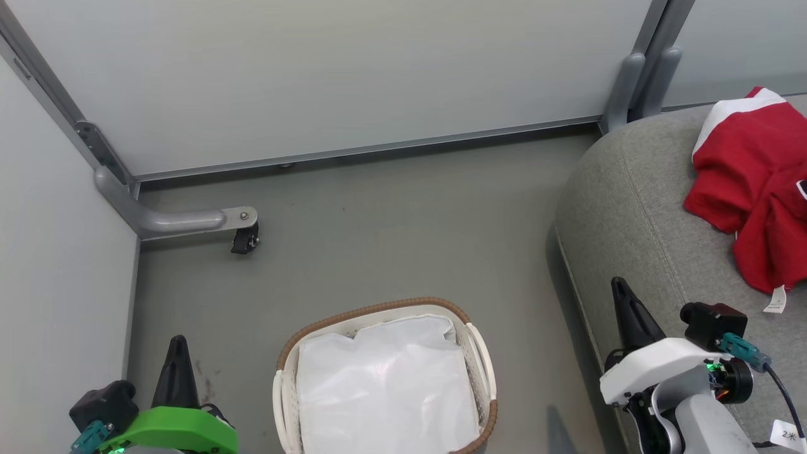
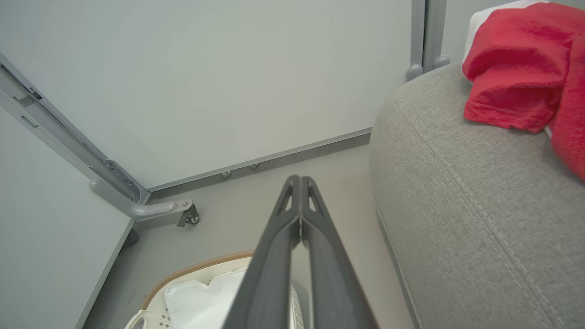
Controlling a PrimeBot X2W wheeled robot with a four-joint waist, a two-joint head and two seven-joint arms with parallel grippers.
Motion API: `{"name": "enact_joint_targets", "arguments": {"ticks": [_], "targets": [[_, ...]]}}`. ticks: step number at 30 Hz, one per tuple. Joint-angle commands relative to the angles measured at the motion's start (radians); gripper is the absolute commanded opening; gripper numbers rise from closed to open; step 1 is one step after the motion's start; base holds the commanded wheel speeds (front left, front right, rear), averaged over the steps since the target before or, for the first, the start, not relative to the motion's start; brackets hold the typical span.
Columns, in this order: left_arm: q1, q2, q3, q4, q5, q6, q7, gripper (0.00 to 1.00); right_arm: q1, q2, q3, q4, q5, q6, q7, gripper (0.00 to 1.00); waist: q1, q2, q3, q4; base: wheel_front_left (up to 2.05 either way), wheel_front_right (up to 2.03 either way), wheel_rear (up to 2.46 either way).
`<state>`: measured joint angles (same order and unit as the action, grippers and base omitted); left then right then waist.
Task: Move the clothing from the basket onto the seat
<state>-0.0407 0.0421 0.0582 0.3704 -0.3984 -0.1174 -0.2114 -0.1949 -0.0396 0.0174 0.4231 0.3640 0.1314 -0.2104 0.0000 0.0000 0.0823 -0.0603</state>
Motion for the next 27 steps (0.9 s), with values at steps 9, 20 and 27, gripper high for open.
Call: {"name": "enact_joint_targets", "arguments": {"ticks": [9, 20, 27], "targets": [[-0.02, 0.005, 0.008, -0.036, -0.18, -0.003, 0.044, 0.0, 0.006, -0.005, -0.02, -0.044, 0.184, 0.0, 0.043, 0.0, 0.0, 0.0, -0.007, 0.005, 0.0, 0.0, 0.0], [-0.029, 0.006, 0.015, -0.051, -0.34, -0.005, 0.087, 0.0, 0.019, -0.006, -0.037, -0.067, 0.348, 0.0, 0.087, 0.0, 0.0, 0.0, -0.014, 0.011, 0.0, 0.0, 0.0], [-0.035, 0.006, 0.02, -0.06, -0.434, -0.007, 0.113, 0.0, 0.027, -0.007, -0.047, -0.08, 0.446, 0.0, 0.113, 0.0, 0.0, 0.0, -0.019, 0.014, 0.0, 0.0, 0.0]]}}
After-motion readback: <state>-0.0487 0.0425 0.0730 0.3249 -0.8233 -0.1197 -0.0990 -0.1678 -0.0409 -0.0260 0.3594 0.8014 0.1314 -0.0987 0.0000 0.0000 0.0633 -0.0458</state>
